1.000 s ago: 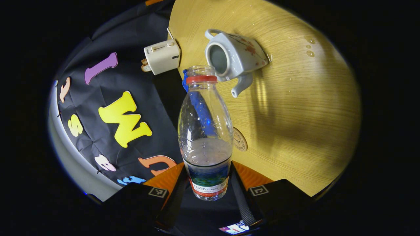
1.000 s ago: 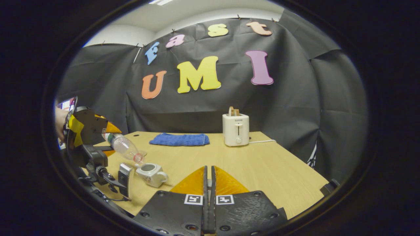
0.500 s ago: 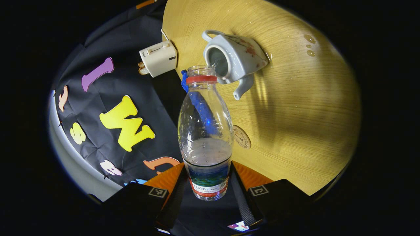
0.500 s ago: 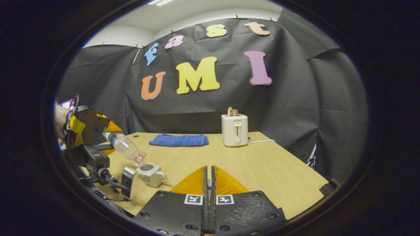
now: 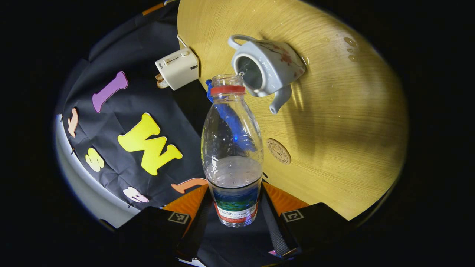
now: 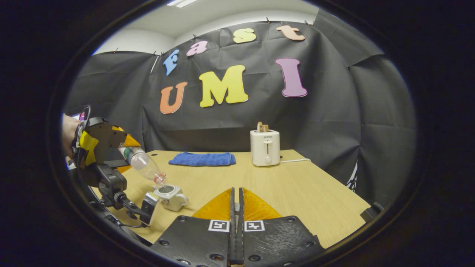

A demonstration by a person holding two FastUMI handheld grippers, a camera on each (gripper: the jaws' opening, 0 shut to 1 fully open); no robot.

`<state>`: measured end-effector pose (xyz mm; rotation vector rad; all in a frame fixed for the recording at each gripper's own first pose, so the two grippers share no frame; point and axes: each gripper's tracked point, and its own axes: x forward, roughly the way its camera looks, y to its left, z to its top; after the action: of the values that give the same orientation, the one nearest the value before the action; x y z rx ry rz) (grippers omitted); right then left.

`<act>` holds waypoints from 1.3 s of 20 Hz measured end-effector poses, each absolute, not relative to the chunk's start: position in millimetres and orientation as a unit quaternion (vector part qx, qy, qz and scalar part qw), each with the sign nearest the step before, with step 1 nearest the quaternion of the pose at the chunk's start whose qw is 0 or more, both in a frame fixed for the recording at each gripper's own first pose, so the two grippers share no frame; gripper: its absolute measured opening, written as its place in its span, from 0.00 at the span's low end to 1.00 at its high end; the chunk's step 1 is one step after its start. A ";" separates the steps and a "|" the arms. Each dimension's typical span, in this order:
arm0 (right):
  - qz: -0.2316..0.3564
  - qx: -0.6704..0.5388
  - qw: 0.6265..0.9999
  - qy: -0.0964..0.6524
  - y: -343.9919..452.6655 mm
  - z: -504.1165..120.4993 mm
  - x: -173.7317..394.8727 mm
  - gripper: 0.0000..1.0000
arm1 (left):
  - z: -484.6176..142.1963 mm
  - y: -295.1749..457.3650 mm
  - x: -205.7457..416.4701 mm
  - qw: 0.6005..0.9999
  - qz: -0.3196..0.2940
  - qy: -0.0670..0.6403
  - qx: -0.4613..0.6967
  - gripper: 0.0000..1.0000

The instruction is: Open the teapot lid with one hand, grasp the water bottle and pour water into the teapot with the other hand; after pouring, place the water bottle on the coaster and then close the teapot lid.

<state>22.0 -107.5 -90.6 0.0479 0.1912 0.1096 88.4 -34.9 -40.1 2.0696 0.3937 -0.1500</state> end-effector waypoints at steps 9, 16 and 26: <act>0.051 0.023 0.995 0.088 -112.5 -85.2 21.3 0.00 | -35.3 -34.3 88.7 0.478 -0.051 0.157 0.863 0.75; 0.051 0.024 0.995 0.088 -111.0 -85.1 20.7 0.00 | -33.1 -33.2 89.3 0.478 -0.053 0.154 0.863 0.75; 0.046 0.022 0.995 0.086 -104.8 -78.3 19.3 0.00 | -59.8 -22.1 96.5 0.603 -0.089 0.149 0.779 0.75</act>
<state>19.3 -104.8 -78.3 0.0432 0.1730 0.0918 96.5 -22.1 -59.8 1.8025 0.3442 -0.2067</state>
